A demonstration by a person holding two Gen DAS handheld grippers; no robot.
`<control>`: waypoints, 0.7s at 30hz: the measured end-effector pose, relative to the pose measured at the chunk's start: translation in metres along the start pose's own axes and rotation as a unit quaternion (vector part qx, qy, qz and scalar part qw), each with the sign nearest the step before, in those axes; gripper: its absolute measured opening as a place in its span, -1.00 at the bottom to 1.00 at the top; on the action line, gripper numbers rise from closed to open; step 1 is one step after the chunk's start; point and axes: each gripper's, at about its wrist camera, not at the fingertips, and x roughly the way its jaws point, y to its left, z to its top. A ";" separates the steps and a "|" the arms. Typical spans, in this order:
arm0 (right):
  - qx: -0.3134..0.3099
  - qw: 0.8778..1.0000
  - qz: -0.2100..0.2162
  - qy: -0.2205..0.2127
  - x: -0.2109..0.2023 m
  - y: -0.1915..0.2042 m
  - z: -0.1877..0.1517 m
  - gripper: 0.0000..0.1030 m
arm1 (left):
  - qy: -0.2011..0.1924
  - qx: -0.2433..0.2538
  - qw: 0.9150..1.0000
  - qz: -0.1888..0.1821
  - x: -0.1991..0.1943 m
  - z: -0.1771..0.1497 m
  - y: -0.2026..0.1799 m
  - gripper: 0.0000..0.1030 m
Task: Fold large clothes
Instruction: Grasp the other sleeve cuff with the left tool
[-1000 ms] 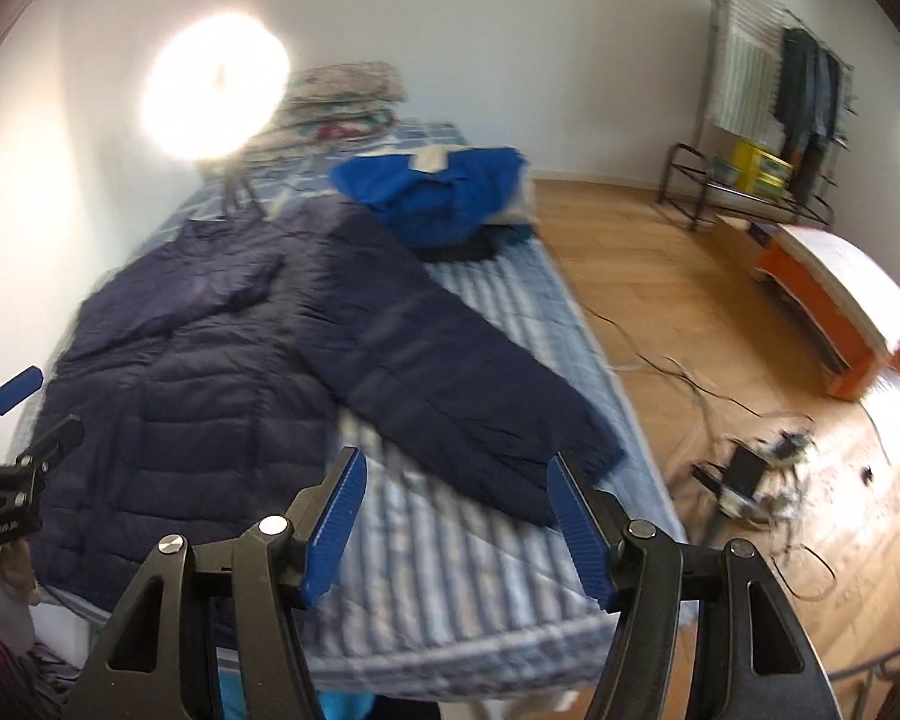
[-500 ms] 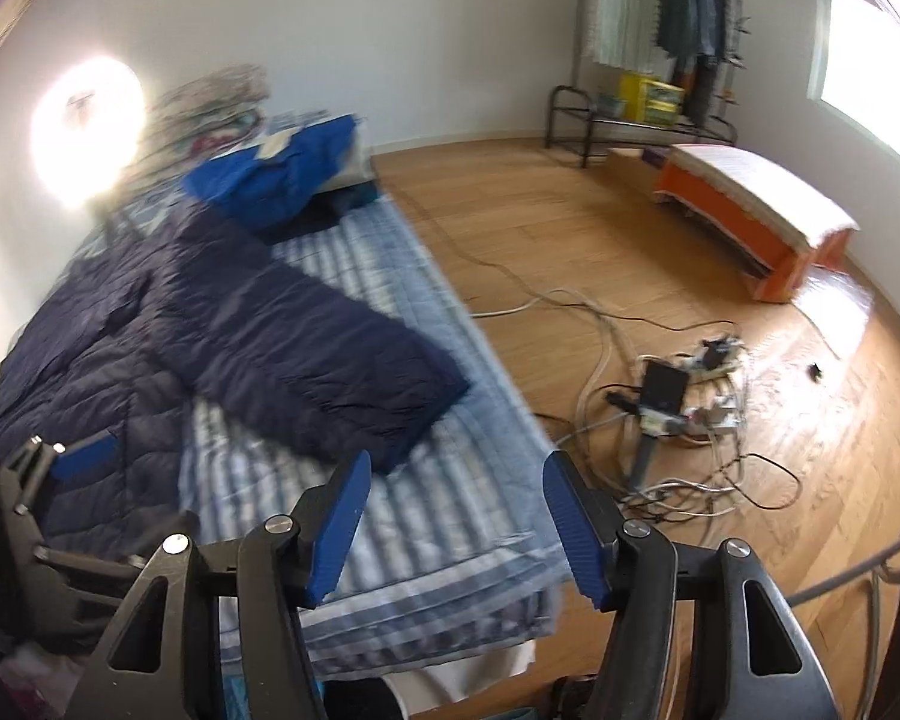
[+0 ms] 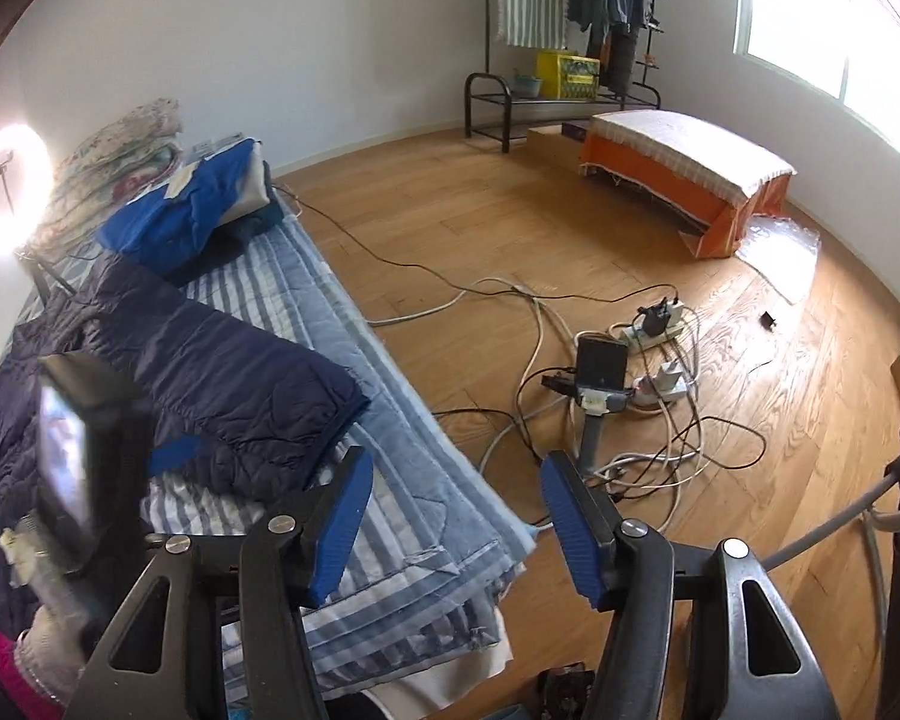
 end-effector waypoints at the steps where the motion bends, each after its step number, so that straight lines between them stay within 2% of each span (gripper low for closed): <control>1: 0.001 1.000 0.001 0.000 0.000 -0.001 0.000 0.19 | 0.005 0.003 1.000 0.002 0.006 0.001 -0.003 0.89; 4: 0.017 1.000 0.017 0.007 0.002 -0.004 0.001 0.19 | 0.027 0.005 0.999 0.016 0.026 0.002 -0.011 0.89; 6: 0.021 1.000 0.023 0.006 0.000 -0.004 0.002 0.19 | 0.041 0.005 0.999 0.030 0.038 0.001 -0.013 0.77; 10: 0.011 1.000 0.027 -0.002 -0.002 0.005 0.004 0.19 | 0.042 -0.009 0.999 0.028 0.046 0.002 -0.010 0.68; 13: -0.001 0.999 0.034 -0.002 -0.002 0.014 0.005 0.19 | 0.039 -0.020 0.999 0.024 0.048 0.005 -0.003 0.34; 14: -0.004 0.999 0.036 -0.003 -0.003 0.017 0.004 0.19 | 0.037 -0.023 0.999 0.020 0.048 0.006 -0.001 0.16; 15: -0.006 0.999 0.037 -0.004 -0.004 0.019 0.004 0.19 | 0.036 -0.026 0.999 0.015 0.047 0.008 0.002 -0.09; 16: -0.006 0.999 0.037 -0.006 -0.005 0.019 0.005 0.19 | 0.036 -0.029 0.999 0.012 0.046 0.010 0.003 -0.24; 17: -0.004 0.999 0.038 -0.008 -0.007 0.019 0.005 0.19 | 0.035 -0.031 0.999 0.020 0.044 0.011 0.005 -0.68; 18: -0.001 0.999 0.041 -0.009 -0.008 0.019 0.005 0.19 | 0.033 -0.032 0.999 0.028 0.041 0.012 0.008 -0.74; 21: 0.009 0.999 0.046 -0.013 -0.011 0.017 0.007 0.19 | 0.022 -0.057 0.998 0.006 0.026 0.012 0.024 -0.79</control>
